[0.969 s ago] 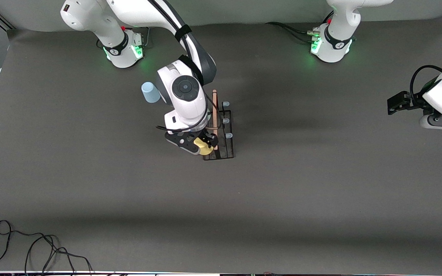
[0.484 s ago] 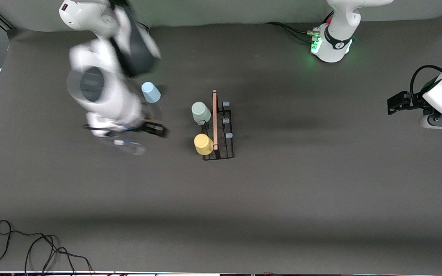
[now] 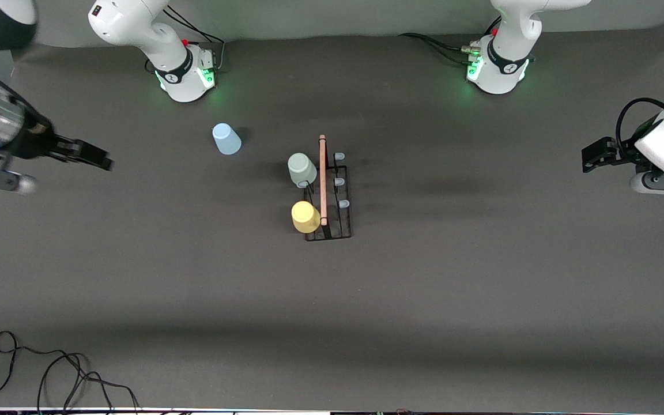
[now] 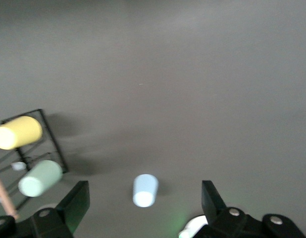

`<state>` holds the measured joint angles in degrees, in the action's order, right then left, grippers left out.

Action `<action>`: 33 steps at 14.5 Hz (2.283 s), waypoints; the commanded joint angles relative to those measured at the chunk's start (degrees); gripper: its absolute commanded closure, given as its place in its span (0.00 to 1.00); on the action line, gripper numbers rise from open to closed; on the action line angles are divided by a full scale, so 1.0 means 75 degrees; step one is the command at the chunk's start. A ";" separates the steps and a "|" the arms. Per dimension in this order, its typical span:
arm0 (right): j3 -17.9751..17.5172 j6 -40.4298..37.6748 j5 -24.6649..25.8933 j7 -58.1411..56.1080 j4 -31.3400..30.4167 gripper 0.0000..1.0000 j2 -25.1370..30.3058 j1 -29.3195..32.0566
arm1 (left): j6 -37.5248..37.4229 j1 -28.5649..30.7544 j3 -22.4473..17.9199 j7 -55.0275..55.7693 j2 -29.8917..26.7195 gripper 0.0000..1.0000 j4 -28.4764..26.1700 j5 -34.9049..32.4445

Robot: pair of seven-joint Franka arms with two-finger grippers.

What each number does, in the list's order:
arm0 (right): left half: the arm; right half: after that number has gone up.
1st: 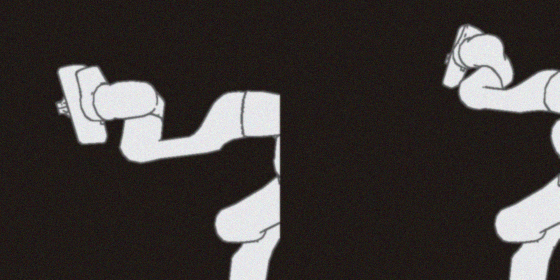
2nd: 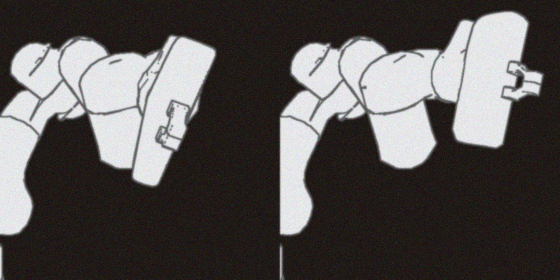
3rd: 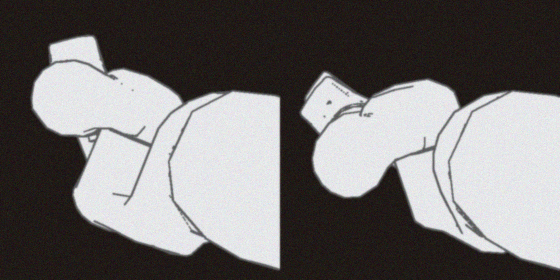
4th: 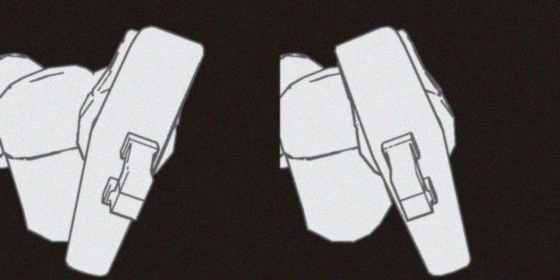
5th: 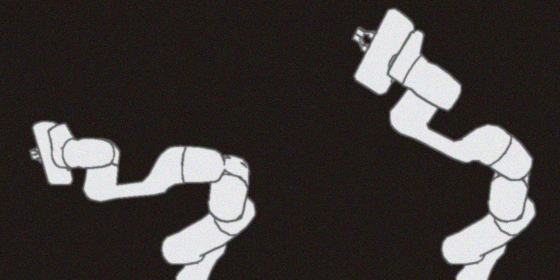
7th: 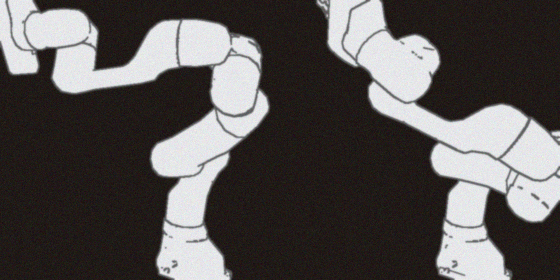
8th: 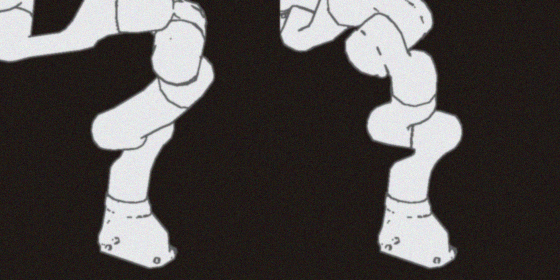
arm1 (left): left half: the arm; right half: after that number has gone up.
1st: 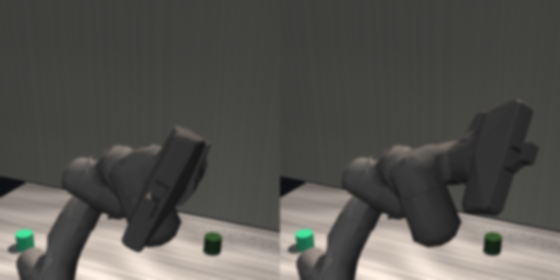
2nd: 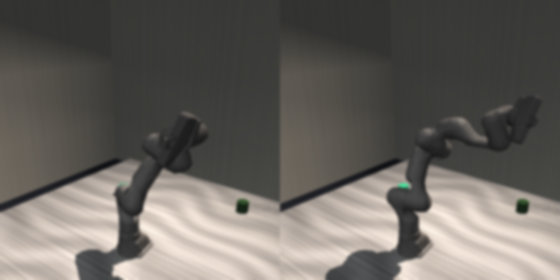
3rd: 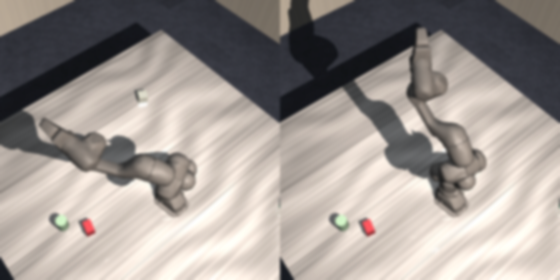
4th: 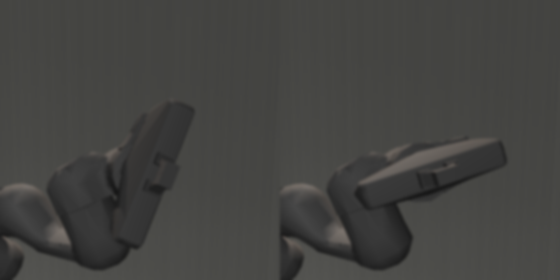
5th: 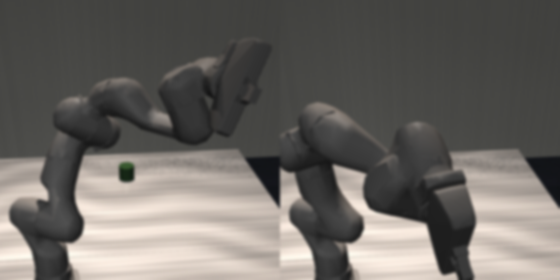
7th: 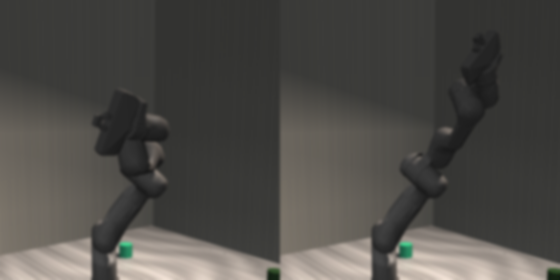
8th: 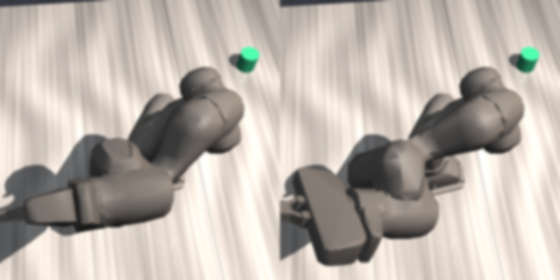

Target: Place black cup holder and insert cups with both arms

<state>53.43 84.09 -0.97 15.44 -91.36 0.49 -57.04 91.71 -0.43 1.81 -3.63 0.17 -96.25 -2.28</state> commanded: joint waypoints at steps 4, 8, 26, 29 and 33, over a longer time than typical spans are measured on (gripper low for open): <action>0.0387 0.0281 0.0457 -0.0957 0.0018 0.00 -0.0288 -0.0152 | -0.0075 -0.0059 -0.0019 0.0039 -0.0011 0.00 0.0048 -0.0130; 0.0282 0.0424 0.0375 -0.0934 0.0041 0.00 -0.0394 -0.0223 | -0.0075 -0.0059 -0.0019 0.0039 -0.0011 0.00 0.0048 -0.0130; -0.4262 0.0331 0.0387 -0.0969 0.0029 0.00 -0.0312 0.4390 | -0.0157 -0.0083 -0.0019 0.0074 -0.0057 0.00 0.0048 -0.0130; -0.5515 0.0342 0.0387 -0.1004 0.0052 0.00 -0.0300 0.5749 | -0.0157 -0.0059 -0.0019 0.0051 -0.0116 0.00 0.0083 -0.0211; -0.5742 0.0365 0.0422 -0.1039 0.0040 0.00 -0.0277 0.6011 | -0.0169 -0.0071 -0.0019 0.0074 -0.0128 0.00 0.0106 -0.0212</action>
<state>11.38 86.87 1.34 8.86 -91.40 -2.15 -12.70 91.71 -0.43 1.81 -3.63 -0.10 -95.98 -2.87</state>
